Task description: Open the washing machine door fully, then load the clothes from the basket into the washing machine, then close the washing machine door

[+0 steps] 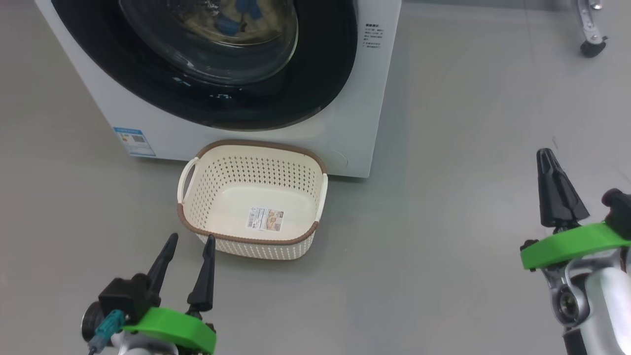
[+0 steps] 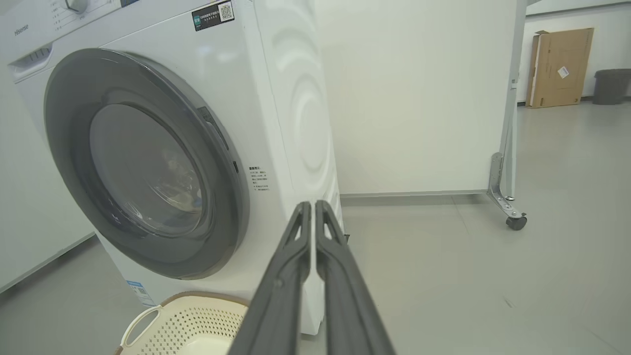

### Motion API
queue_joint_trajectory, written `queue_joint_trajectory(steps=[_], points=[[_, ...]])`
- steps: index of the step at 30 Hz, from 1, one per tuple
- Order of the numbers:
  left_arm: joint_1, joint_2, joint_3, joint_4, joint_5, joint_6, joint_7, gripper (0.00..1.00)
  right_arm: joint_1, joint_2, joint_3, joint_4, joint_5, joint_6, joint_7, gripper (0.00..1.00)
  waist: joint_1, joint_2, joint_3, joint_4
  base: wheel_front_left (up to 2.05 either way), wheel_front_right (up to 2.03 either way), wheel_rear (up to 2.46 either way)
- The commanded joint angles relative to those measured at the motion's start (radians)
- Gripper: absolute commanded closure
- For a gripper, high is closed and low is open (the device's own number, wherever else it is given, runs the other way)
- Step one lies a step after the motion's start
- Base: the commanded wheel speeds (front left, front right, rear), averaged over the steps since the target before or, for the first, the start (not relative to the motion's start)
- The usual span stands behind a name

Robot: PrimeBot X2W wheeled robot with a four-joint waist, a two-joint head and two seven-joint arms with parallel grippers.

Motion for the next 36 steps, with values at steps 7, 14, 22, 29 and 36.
queue_joint_trajectory(steps=[7,14,22,29,36], points=[[0.011,0.028,0.048,-0.034,0.006,-0.003,-0.01,0.0,0.067,0.043,-0.074,-0.08,-0.046,-0.004,0.0,0.0,0.0001,-0.0001,-0.042,-0.021,0.0,0.0,0.0],[0.029,0.03,0.054,-0.037,0.01,-0.003,-0.01,0.0,0.109,0.067,-0.105,-0.084,-0.087,-0.004,0.004,0.0,0.0001,-0.0001,-0.054,-0.022,0.0,0.0,0.0],[0.039,0.008,0.085,-0.053,0.032,-0.003,-0.01,0.0,0.124,0.078,-0.105,-0.08,-0.094,-0.004,0.005,0.0,0.0001,-0.0001,-0.06,-0.021,0.0,0.0,0.0],[0.047,-0.004,0.104,-0.063,0.039,-0.003,-0.01,0.0,0.13,0.081,-0.104,-0.073,-0.095,-0.004,0.009,0.0,0.0001,-0.0001,-0.066,-0.019,0.0,0.0,0.0],[0.05,-0.003,0.108,-0.072,0.045,-0.003,-0.01,0.0,0.133,0.082,-0.101,-0.065,-0.109,-0.004,0.008,0.0,0.0001,-0.0001,-0.068,-0.017,0.0,0.0,0.0]])
